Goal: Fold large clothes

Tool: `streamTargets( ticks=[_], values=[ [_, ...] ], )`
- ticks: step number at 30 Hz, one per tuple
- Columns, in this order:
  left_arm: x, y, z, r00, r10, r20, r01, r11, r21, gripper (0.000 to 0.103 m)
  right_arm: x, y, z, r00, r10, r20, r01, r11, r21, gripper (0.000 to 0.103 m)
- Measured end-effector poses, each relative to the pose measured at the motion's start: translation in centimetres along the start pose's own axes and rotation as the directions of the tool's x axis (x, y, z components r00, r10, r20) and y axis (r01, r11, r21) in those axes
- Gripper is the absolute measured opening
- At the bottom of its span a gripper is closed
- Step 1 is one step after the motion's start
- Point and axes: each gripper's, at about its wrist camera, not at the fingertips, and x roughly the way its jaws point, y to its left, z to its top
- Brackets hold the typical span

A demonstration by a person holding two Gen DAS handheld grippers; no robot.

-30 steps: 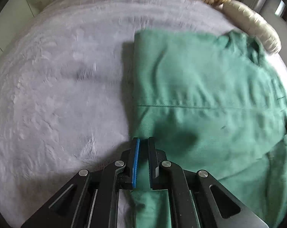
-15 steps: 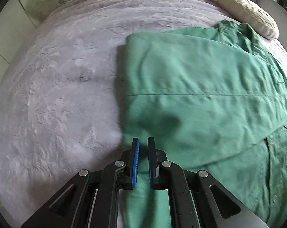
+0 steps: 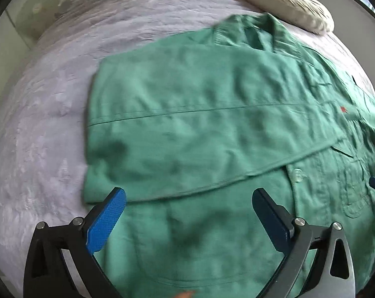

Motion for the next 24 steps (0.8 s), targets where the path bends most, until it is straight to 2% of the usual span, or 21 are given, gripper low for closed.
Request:
streamTargets(
  ticks=[4,6,7,8,15,20,24],
  values=[
    [0.5,-2.5,0.8,1.000,-0.015,-0.024,0.015,1.000,0.007,0.102,-1.1,-0.9,0.5,1.000,0.028,0.013,-0.028,1.000,0.012,0.084],
    [0.7,-3.6,0.9,0.998,-0.044,-0.053,0.045,0.999,0.009,0.102,-1.8,-1.5,0.8,0.999,0.049,0.021,-0.050,0.999,0.017,0.094],
    [1.0,-4.3,0.9,0.995,-0.066,-0.069,0.067,0.998,0.017,0.102,-2.1,-1.8,0.9,0.998,0.061,0.029,-0.062,0.998,0.019,0.095],
    [1.0,-5.0,0.9,0.995,-0.073,-0.069,0.075,0.997,0.027,0.102,-2.4,-2.0,1.0,0.997,0.068,0.035,-0.069,0.997,0.020,0.103],
    [0.1,-8.9,1.7,0.992,-0.118,-0.037,0.120,0.990,0.070,0.102,-4.3,-4.3,2.0,0.993,0.096,0.065,-0.099,0.994,0.048,0.103],
    [-0.1,-11.5,2.2,0.995,-0.102,-0.019,0.103,0.987,0.123,0.102,-5.6,-6.2,2.7,0.990,0.107,0.093,-0.114,0.991,0.075,0.103],
    [0.1,-13.5,2.5,0.992,-0.121,-0.022,0.123,0.982,0.144,0.102,-6.6,-7.5,3.5,0.986,0.108,0.130,-0.120,0.989,0.089,0.103]
  ],
)
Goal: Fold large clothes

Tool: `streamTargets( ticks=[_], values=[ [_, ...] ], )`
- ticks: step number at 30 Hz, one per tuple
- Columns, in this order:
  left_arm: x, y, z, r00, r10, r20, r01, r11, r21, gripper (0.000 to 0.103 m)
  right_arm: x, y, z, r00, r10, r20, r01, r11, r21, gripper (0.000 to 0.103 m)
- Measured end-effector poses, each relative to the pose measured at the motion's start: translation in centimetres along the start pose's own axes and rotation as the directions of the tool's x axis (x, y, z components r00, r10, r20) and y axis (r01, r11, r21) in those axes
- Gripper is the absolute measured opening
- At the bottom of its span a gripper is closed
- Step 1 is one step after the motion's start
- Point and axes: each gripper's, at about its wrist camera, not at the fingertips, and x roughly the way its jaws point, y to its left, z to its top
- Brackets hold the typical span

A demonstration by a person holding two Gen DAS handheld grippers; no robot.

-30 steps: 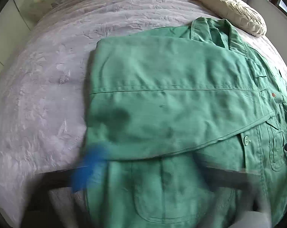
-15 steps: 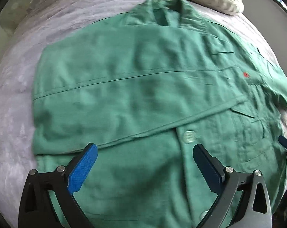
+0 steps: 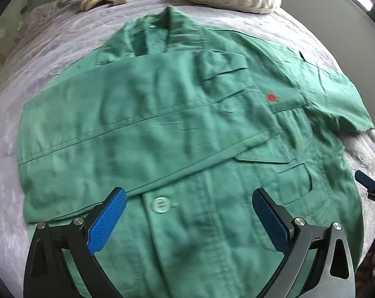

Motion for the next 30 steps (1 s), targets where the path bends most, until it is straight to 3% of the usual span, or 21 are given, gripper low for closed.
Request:
streamTargets(
  ticks=[7,11,17,26,30],
  values=[
    [0.7,-2.8,0.5,1.000,-0.022,-0.002,0.022,1.000,0.005,0.102,-1.9,-3.7,2.8,0.999,-0.039,0.008,0.039,0.996,0.080,0.103],
    [1.2,-5.1,0.9,0.999,-0.047,-0.008,0.047,0.999,0.020,0.102,-4.2,-6.8,5.6,0.994,-0.057,0.089,0.044,0.988,0.145,0.103],
    [2.1,-8.0,1.7,0.999,-0.052,-0.009,0.053,0.998,0.034,0.102,-6.6,-10.8,10.8,0.973,0.002,0.231,-0.055,0.973,0.222,0.103],
    [2.7,-10.1,3.2,0.999,-0.054,0.004,0.054,0.998,0.030,0.102,-7.4,-12.0,16.9,0.939,0.050,0.340,-0.136,0.963,0.234,0.103],
    [3.0,-10.5,4.2,0.998,-0.052,0.024,0.051,0.999,0.016,0.102,-7.7,-13.5,18.8,0.929,0.038,0.369,-0.164,0.934,0.317,0.103]
  ],
)
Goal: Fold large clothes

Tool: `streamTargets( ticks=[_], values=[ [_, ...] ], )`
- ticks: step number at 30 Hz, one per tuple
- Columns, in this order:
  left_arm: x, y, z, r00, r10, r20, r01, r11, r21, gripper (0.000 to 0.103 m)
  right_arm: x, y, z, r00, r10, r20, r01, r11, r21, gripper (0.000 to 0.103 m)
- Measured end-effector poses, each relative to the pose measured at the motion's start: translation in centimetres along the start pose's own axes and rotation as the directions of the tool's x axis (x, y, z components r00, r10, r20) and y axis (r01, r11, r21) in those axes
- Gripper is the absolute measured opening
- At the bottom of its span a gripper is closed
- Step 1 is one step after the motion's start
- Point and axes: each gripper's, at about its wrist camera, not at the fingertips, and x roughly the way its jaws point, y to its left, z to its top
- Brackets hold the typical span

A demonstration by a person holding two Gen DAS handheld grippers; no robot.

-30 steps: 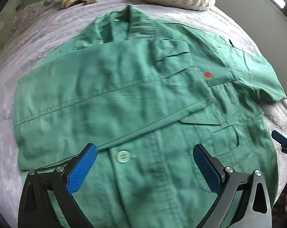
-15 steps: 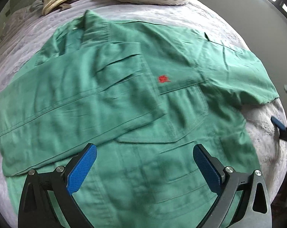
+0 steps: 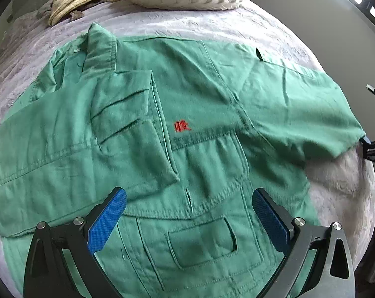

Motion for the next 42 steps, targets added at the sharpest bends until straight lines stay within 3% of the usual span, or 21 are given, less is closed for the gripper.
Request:
streamTargets(
  ticks=[2,4,6,8,13,18,21,26,30,31,34,38,40,42],
  values=[
    [-0.2,0.5,0.1,1.000,0.004,0.012,-0.004,1.000,-0.007,0.102,0.2,-0.5,0.6,1.000,0.003,0.008,-0.004,0.999,0.051,0.102],
    [-0.4,1.1,0.6,1.000,0.006,0.025,-0.005,1.000,-0.021,0.102,0.3,-0.6,1.2,1.000,-0.015,0.011,0.014,0.998,0.067,0.091],
    [-0.6,2.1,1.0,0.999,0.001,0.034,0.001,0.999,-0.042,0.102,0.7,-0.6,1.7,0.995,-0.099,-0.015,0.099,0.994,0.039,0.034],
    [-0.7,3.0,1.3,0.999,0.006,0.036,-0.003,0.998,-0.061,0.102,0.7,-1.1,2.1,0.994,-0.108,-0.021,0.109,0.993,0.045,0.008],
    [-1.3,6.0,1.9,0.999,0.011,0.051,-0.006,0.996,-0.093,0.102,-0.1,1.7,1.2,0.998,-0.061,0.006,0.061,0.997,-0.051,0.007],
    [-2.4,9.6,2.1,0.996,0.022,0.085,-0.012,0.993,-0.119,0.102,0.3,9.3,-2.8,0.998,-0.047,-0.039,0.032,0.945,-0.325,0.007],
    [-3.3,11.5,1.9,0.995,0.035,0.097,-0.022,0.990,-0.140,0.102,1.8,14.1,-6.7,0.995,-0.020,-0.097,-0.027,0.887,-0.460,0.008],
    [-4.6,14.7,1.2,0.988,0.079,0.135,-0.057,0.986,-0.158,0.102,5.5,21.6,-16.4,0.972,-0.008,-0.234,-0.154,0.732,-0.664,0.008],
    [-4.7,17.6,0.4,0.982,0.128,0.140,-0.102,0.978,-0.182,0.102,9.8,23.9,-26.2,0.927,-0.082,-0.367,-0.244,0.611,-0.753,0.008],
    [-4.7,18.4,0.2,0.980,0.141,0.138,-0.113,0.975,-0.192,0.102,10.3,23.2,-28.0,0.916,-0.100,-0.390,-0.256,0.601,-0.757,0.008],
    [-4.2,20.6,-0.8,0.979,0.165,0.121,-0.134,0.965,-0.227,0.102,14.2,21.4,-33.4,0.862,-0.177,-0.475,-0.279,0.617,-0.736,0.007],
    [-3.1,23.3,-2.2,0.984,0.162,0.076,-0.134,0.949,-0.285,0.102,17.6,18.6,-37.1,0.824,-0.293,-0.486,-0.219,0.626,-0.748,0.008],
    [-2.8,24.2,-2.8,0.985,0.161,0.064,-0.136,0.945,-0.298,0.102,18.7,17.1,-37.4,0.803,-0.328,-0.498,-0.184,0.658,-0.730,0.010],
    [-2.6,24.8,-3.4,0.985,0.161,0.060,-0.136,0.943,-0.302,0.102,19.5,15.9,-36.7,0.779,-0.340,-0.526,-0.147,0.717,-0.682,0.012]
  ],
)
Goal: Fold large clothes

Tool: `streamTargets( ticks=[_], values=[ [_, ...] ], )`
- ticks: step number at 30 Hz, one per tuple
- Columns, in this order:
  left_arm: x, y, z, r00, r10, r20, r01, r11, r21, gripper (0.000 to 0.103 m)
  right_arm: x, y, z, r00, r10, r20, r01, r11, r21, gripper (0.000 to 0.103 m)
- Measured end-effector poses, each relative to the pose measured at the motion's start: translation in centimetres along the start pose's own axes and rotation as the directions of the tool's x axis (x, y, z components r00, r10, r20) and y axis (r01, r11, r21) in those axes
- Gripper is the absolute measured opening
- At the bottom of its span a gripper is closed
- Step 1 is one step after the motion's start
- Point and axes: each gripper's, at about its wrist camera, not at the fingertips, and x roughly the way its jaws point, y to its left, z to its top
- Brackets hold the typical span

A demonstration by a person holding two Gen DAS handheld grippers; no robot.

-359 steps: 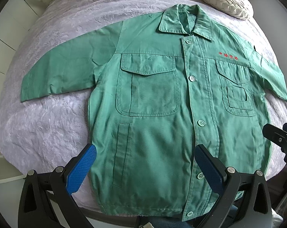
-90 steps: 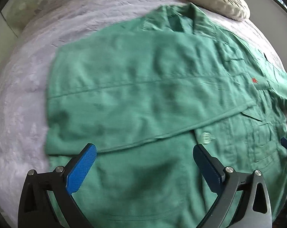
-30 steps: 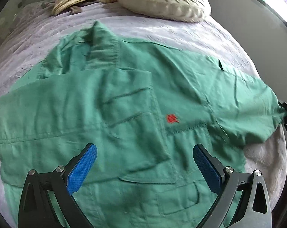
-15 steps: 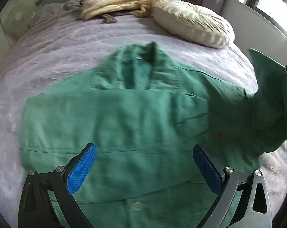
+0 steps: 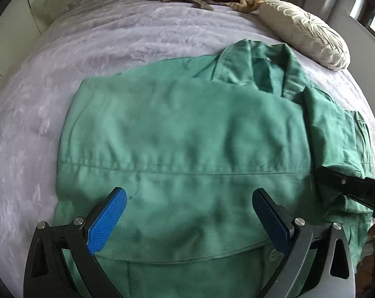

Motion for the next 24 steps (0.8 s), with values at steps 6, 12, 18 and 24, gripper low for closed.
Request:
streamTargets(
  ticks=[6,12,18,24],
  values=[
    [-0.4,2.0,-0.1,1.000,-0.015,0.009,0.015,1.000,-0.020,0.102,-4.0,-1.4,-0.7,0.994,0.014,0.106,-0.028,0.991,0.130,0.076],
    [-1.7,4.1,0.0,0.999,-0.023,0.036,0.024,0.999,-0.033,0.102,-5.5,-2.5,1.4,0.976,-0.087,0.198,0.032,0.964,0.264,0.015],
    [-1.9,6.9,-0.5,0.998,-0.056,0.027,0.057,0.996,-0.070,0.102,-2.4,8.7,1.6,0.974,-0.112,0.194,0.150,0.969,-0.194,0.015],
    [-1.5,9.0,-0.9,0.997,-0.075,0.009,0.076,0.983,-0.166,0.102,5.2,13.3,-2.2,0.974,-0.220,-0.047,0.183,0.894,-0.409,0.057]
  ],
)
